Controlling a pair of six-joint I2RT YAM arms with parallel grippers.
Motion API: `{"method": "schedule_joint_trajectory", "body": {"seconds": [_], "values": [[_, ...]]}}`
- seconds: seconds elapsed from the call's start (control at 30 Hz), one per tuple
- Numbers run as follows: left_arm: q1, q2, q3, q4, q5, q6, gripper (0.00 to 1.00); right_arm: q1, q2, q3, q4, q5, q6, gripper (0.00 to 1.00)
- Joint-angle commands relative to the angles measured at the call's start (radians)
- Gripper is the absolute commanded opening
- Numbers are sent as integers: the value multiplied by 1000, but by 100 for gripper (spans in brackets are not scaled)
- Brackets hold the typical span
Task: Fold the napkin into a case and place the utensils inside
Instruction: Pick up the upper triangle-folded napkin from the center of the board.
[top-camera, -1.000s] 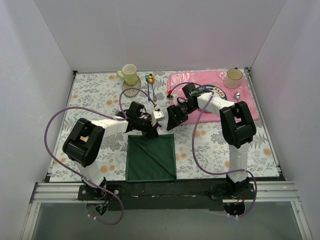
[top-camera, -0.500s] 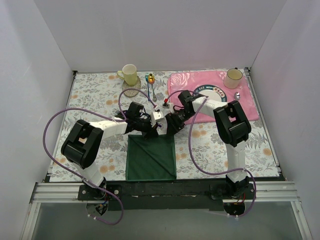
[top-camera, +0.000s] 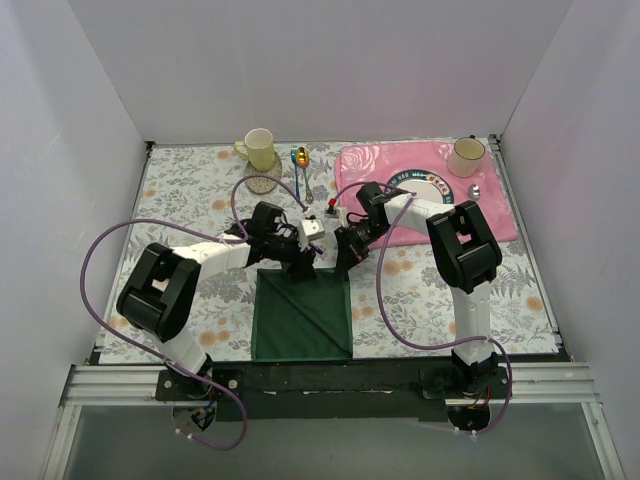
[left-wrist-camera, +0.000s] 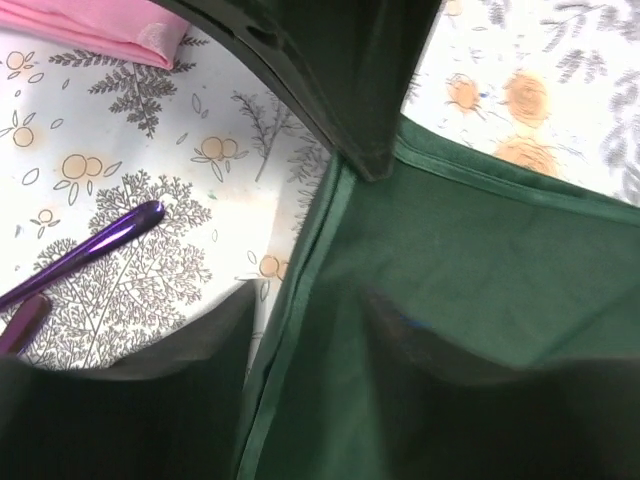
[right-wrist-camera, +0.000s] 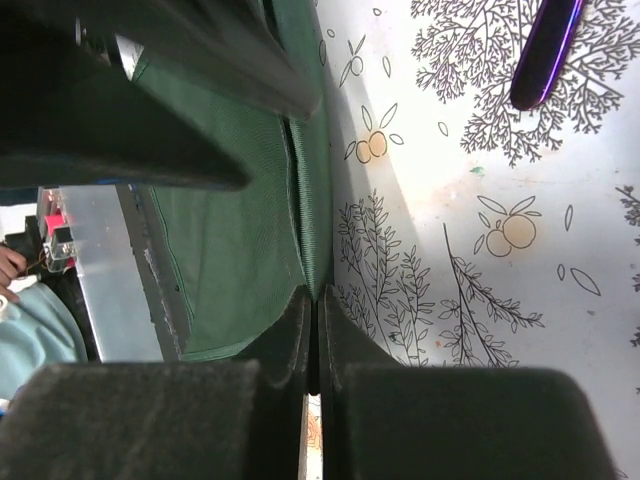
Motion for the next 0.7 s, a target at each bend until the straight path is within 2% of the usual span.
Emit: {"method": "schedule_joint_trajectory", "body": {"seconds": [0.0, 0.03, 0.13, 0.3, 0.33, 0.43, 0.6, 0.67], "values": [[116, -101, 10, -114, 168, -14, 55, 3, -50, -1, 21, -10, 0, 1], [171, -106, 16, -144, 196, 13, 57, 11, -57, -4, 33, -7, 0, 1], [224, -88, 73, -344, 239, 154, 61, 28, -86, -12, 44, 19, -15, 1], [259, -10, 160, -548, 277, 299, 66, 63, -165, -30, 58, 88, -75, 1], [261, 21, 169, -563, 282, 322, 81, 75, -177, -35, 61, 100, -86, 1], [261, 58, 191, -588, 291, 333, 85, 107, -220, -41, 66, 143, -132, 1], [273, 136, 228, -635, 290, 392, 81, 150, -287, -64, 83, 206, -188, 1], [287, 171, 261, -699, 291, 455, 72, 158, -310, -78, 87, 226, -210, 1]]}}
